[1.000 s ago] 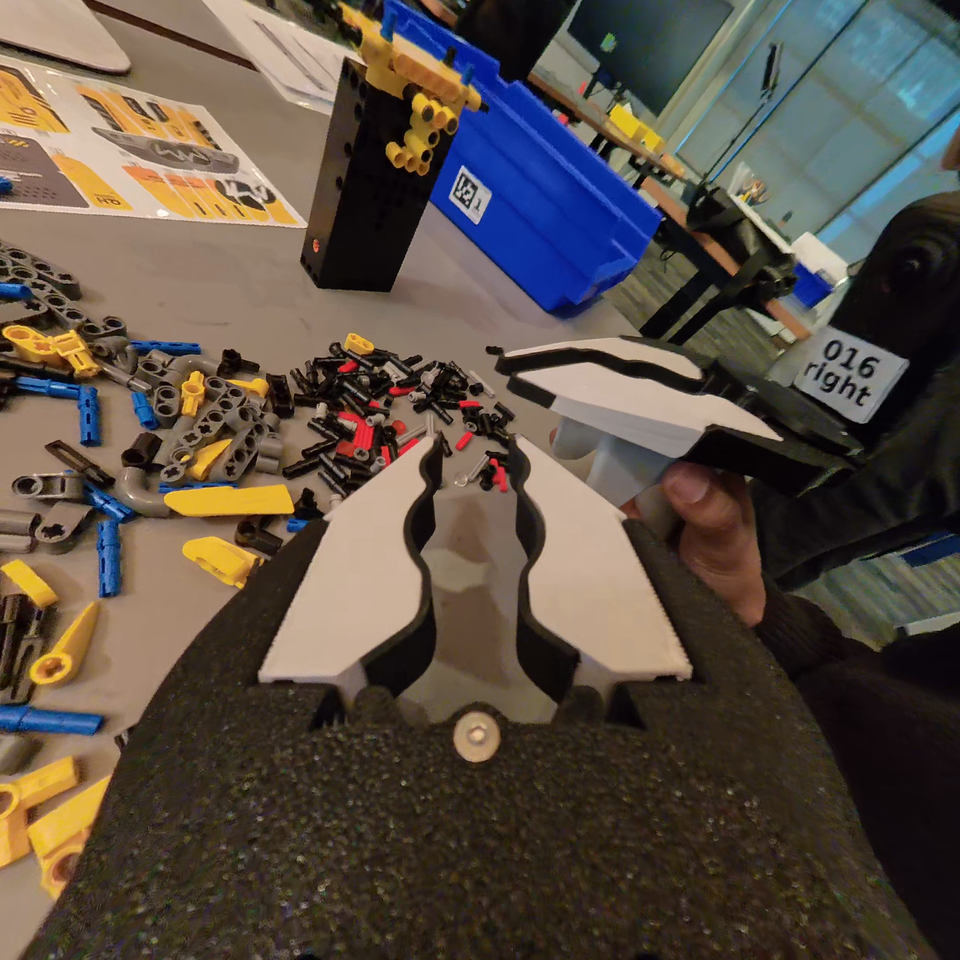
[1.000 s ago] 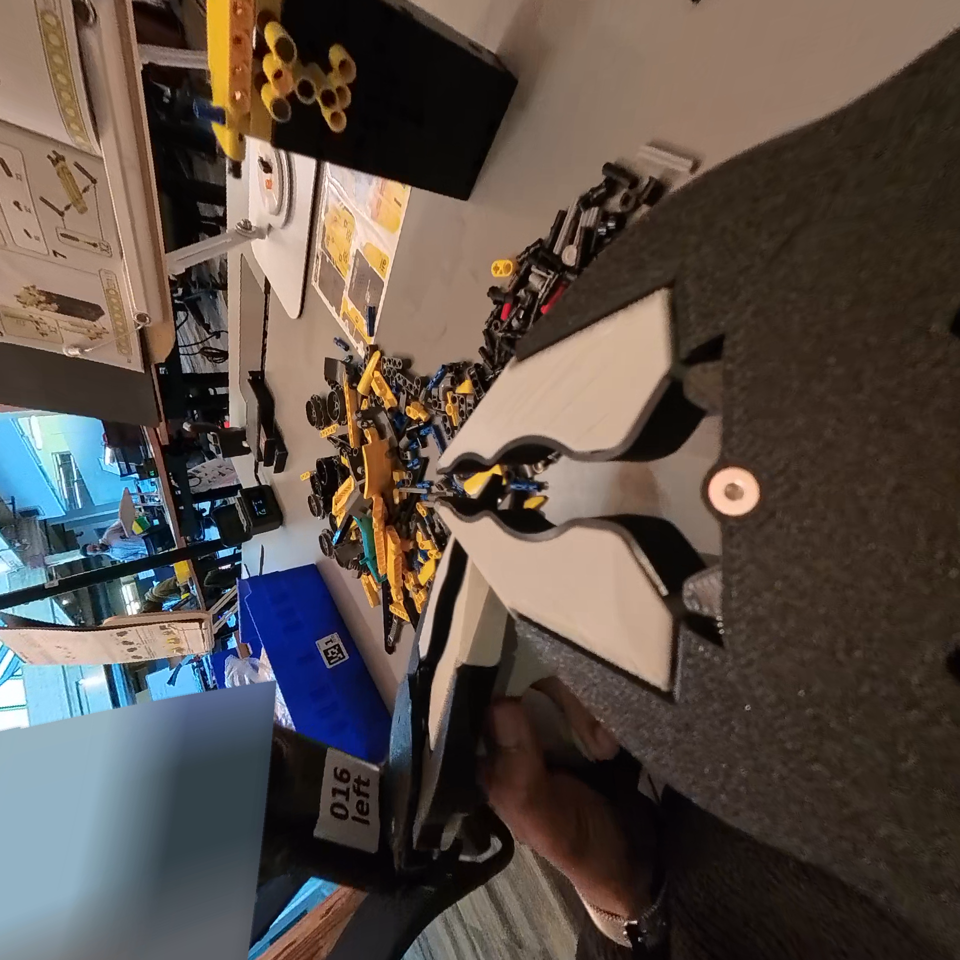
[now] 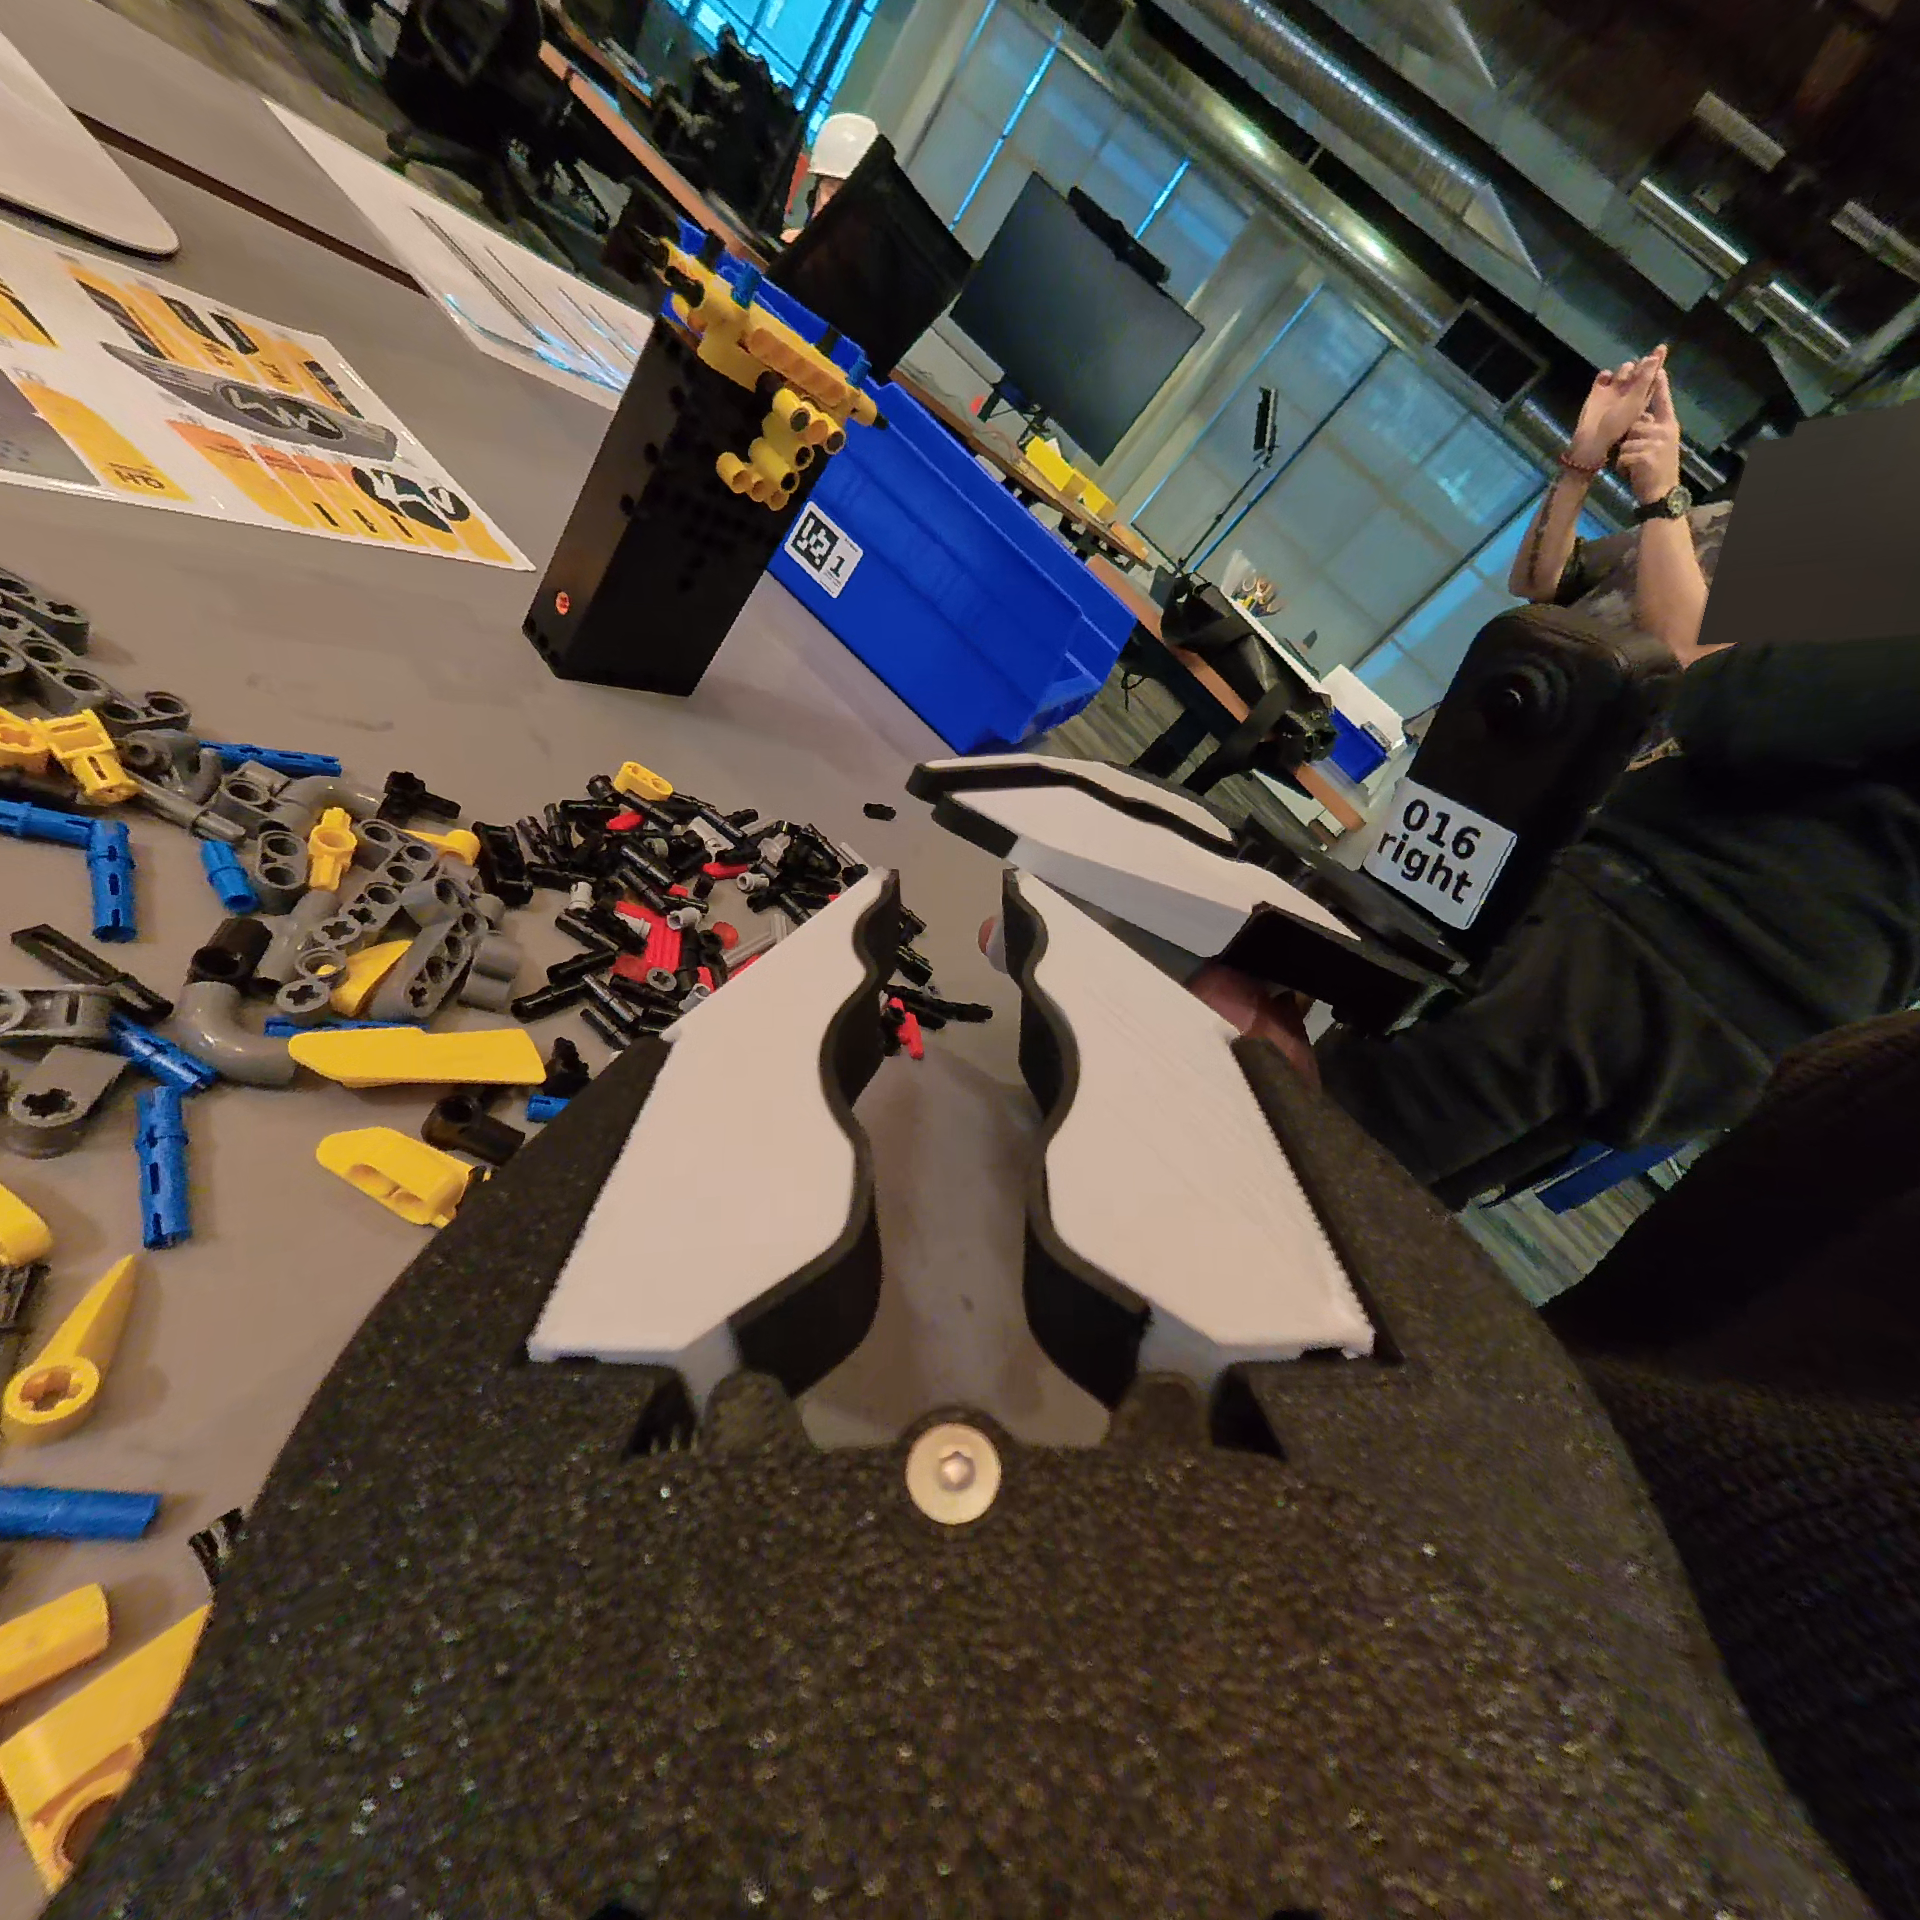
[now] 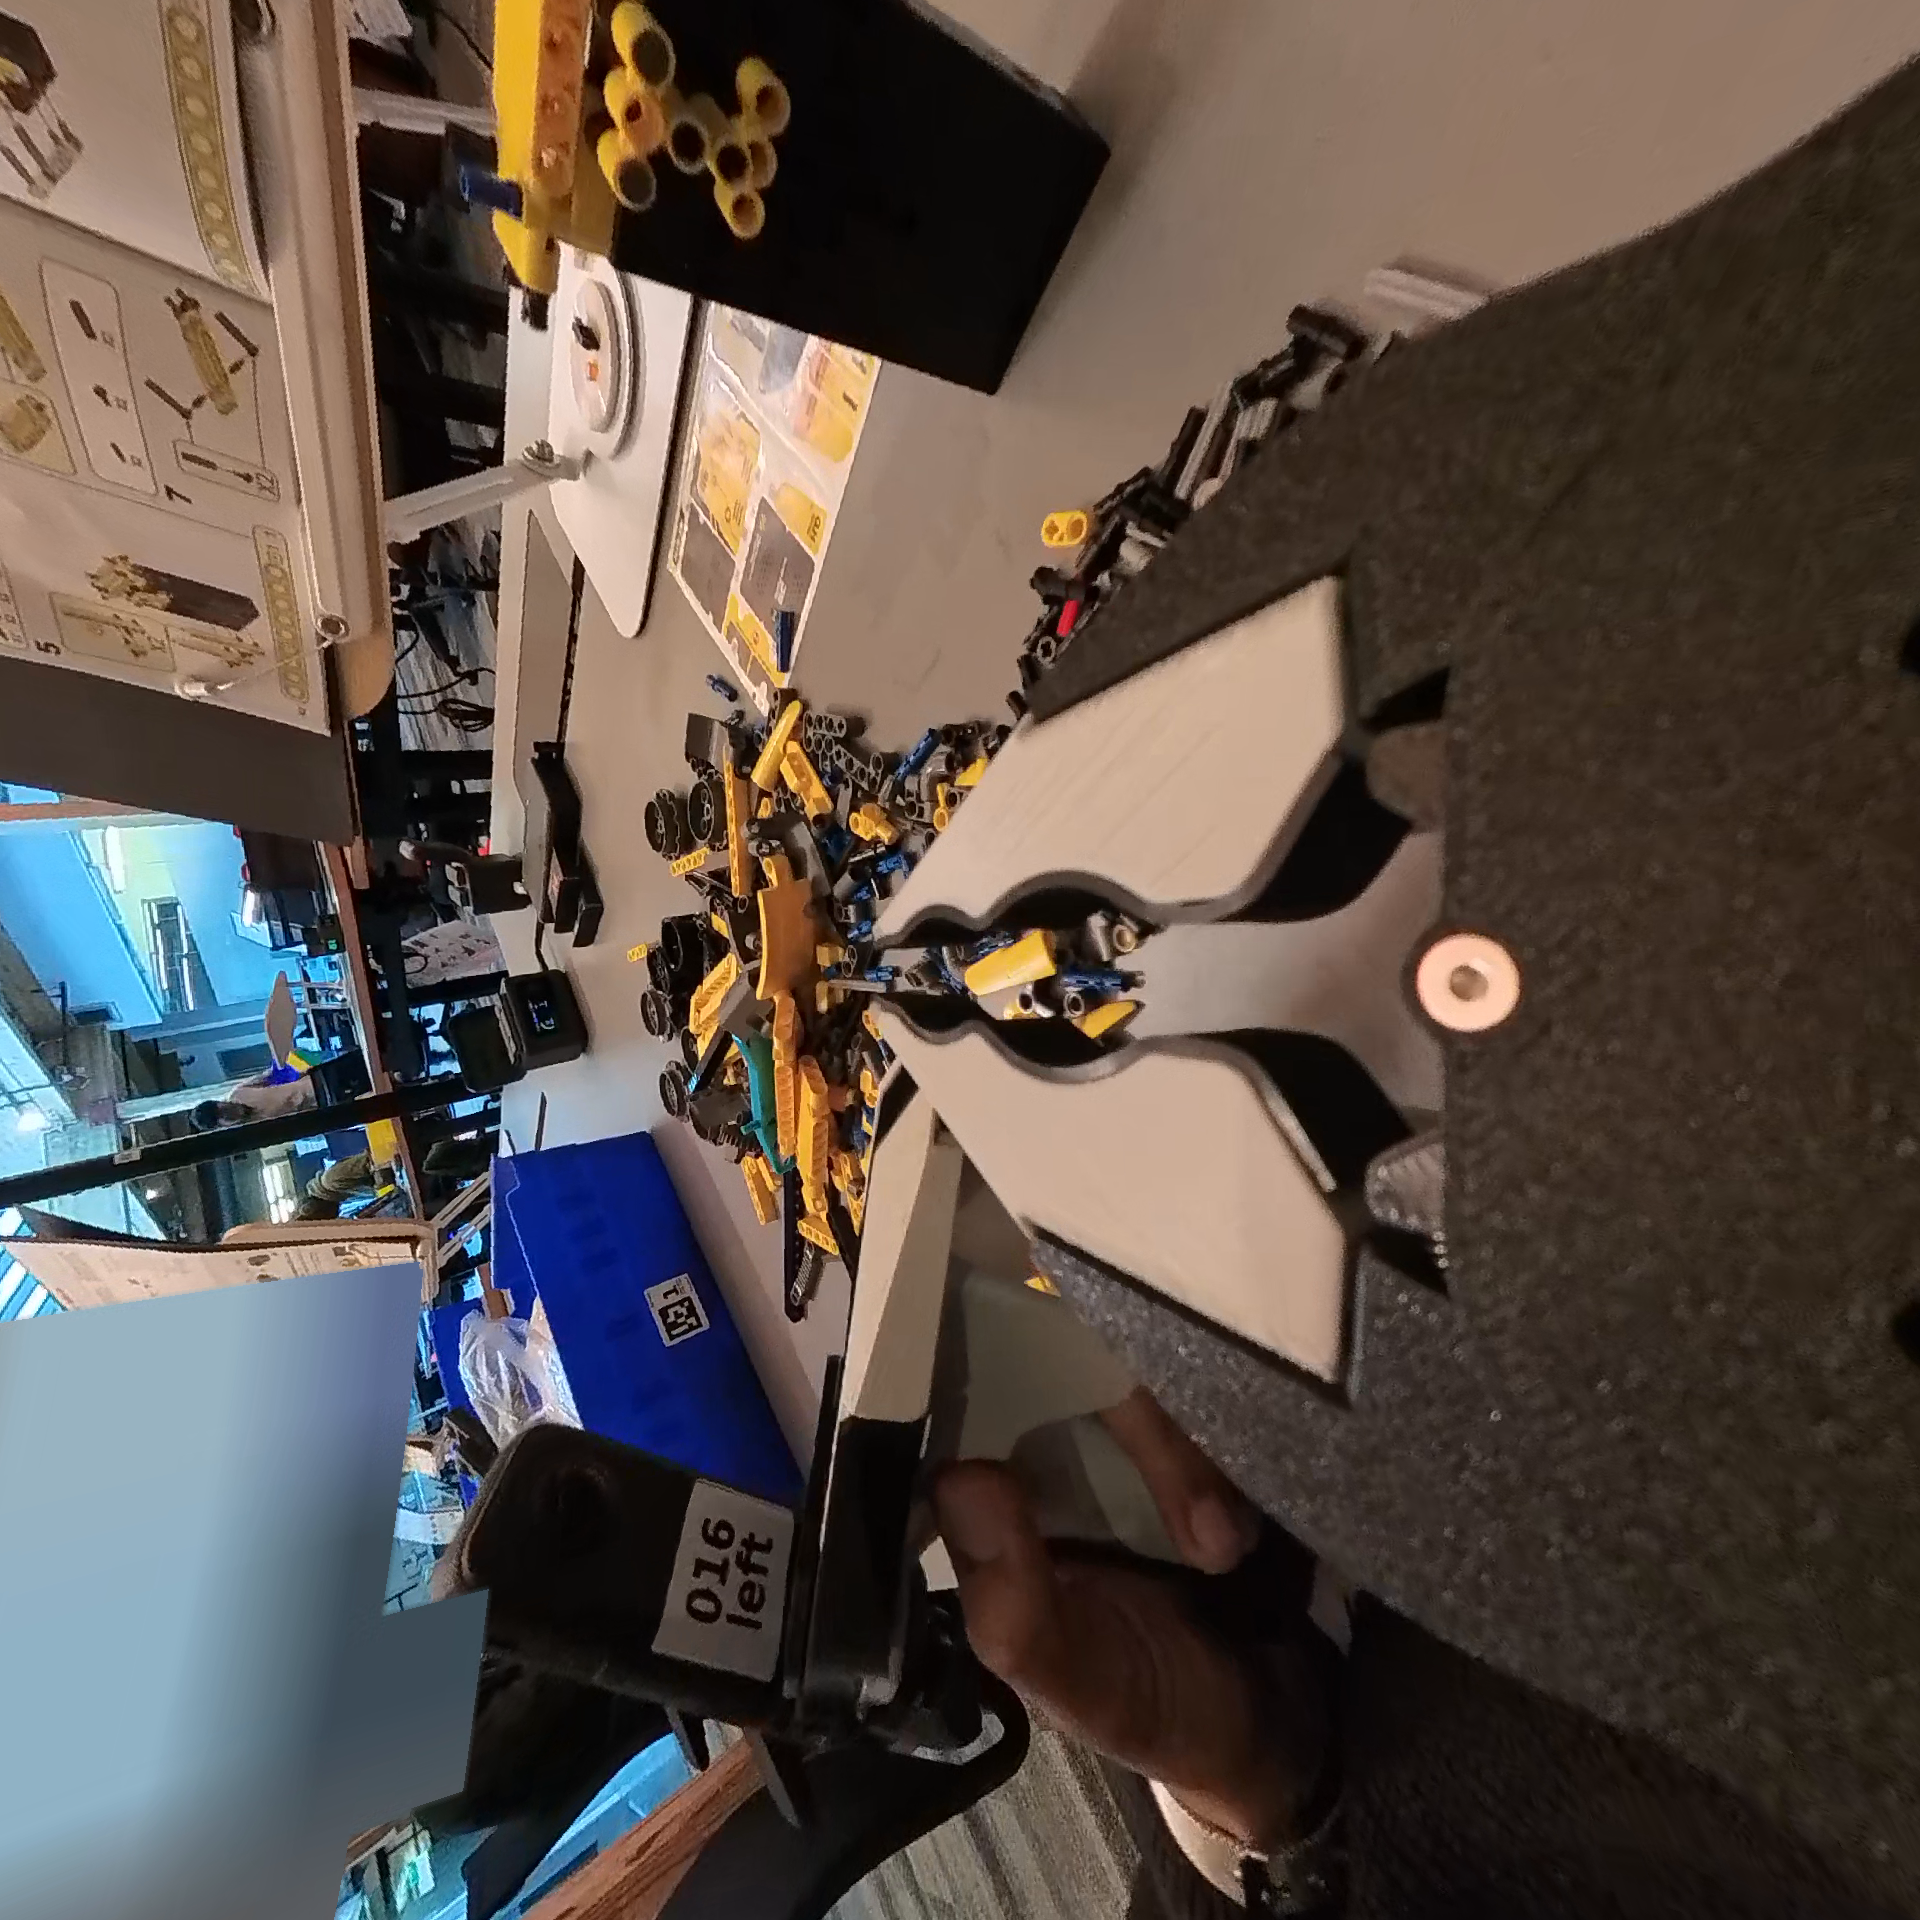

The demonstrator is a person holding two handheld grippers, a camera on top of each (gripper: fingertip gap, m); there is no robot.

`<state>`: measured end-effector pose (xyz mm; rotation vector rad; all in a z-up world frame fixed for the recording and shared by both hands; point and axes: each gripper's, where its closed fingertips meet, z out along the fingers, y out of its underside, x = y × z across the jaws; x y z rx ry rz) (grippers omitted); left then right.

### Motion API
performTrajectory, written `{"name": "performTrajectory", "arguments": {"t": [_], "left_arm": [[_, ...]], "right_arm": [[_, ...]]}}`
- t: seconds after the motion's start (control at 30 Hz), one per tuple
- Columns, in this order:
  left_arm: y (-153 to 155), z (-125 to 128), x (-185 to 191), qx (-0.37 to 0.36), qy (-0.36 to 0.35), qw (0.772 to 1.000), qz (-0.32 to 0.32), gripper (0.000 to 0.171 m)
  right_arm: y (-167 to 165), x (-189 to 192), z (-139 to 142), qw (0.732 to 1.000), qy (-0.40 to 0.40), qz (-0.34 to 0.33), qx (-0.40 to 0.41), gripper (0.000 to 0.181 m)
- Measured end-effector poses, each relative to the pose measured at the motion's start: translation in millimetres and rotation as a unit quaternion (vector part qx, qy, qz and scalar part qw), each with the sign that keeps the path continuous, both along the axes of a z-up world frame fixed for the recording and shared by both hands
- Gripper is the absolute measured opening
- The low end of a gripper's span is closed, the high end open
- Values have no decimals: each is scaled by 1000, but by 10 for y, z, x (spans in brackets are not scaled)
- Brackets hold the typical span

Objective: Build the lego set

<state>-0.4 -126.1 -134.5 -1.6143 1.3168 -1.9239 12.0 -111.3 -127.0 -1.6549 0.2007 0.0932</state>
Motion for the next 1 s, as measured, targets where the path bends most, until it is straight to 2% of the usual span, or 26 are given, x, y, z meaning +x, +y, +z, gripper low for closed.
{"name": "performTrajectory", "arguments": {"t": [1.0], "left_arm": [[9,2,-1,-4,0,1000,2,17]], "right_arm": [[23,4,-3,1000,-3,-3,-2,8]]}}
